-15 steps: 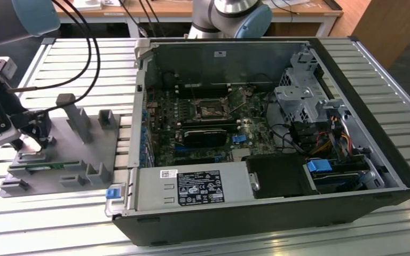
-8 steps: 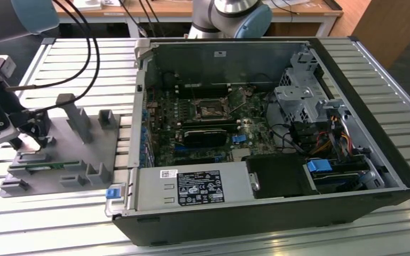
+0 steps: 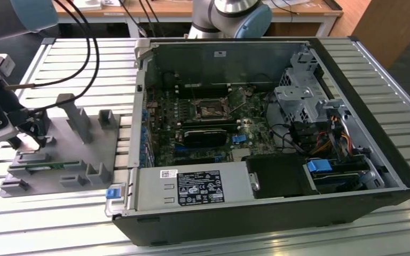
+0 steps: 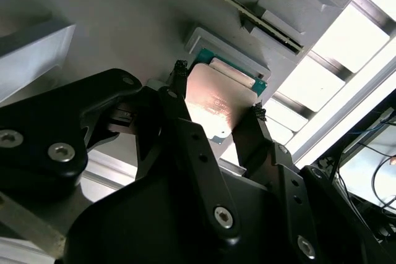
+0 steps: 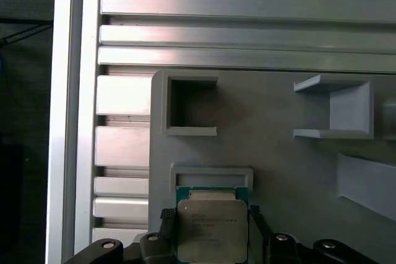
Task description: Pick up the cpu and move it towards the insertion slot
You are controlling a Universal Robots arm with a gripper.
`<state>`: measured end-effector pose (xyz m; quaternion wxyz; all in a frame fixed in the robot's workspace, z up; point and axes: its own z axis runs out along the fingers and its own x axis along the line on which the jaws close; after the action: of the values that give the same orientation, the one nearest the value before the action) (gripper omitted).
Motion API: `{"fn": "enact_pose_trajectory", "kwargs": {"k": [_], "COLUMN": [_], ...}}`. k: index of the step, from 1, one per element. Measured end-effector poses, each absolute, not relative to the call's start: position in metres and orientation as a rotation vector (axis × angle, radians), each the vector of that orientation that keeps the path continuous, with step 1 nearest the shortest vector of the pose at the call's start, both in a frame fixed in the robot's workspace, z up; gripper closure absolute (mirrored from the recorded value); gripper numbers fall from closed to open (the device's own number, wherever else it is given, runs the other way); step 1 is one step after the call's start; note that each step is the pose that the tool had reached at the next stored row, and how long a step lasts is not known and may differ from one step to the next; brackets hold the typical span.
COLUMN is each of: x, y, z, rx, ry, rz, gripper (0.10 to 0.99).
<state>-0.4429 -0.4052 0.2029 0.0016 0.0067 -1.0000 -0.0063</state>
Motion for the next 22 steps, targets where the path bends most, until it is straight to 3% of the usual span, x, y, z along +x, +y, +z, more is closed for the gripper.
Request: {"fn": "enact_pose_trajectory", "kwargs": {"k": [22], "x": [-0.4429], "y": [-0.4052], "z": [0.2133], "rx": [0.021], "ry": [-3.138], "rz": [0.003], "gripper": [0.541]}}
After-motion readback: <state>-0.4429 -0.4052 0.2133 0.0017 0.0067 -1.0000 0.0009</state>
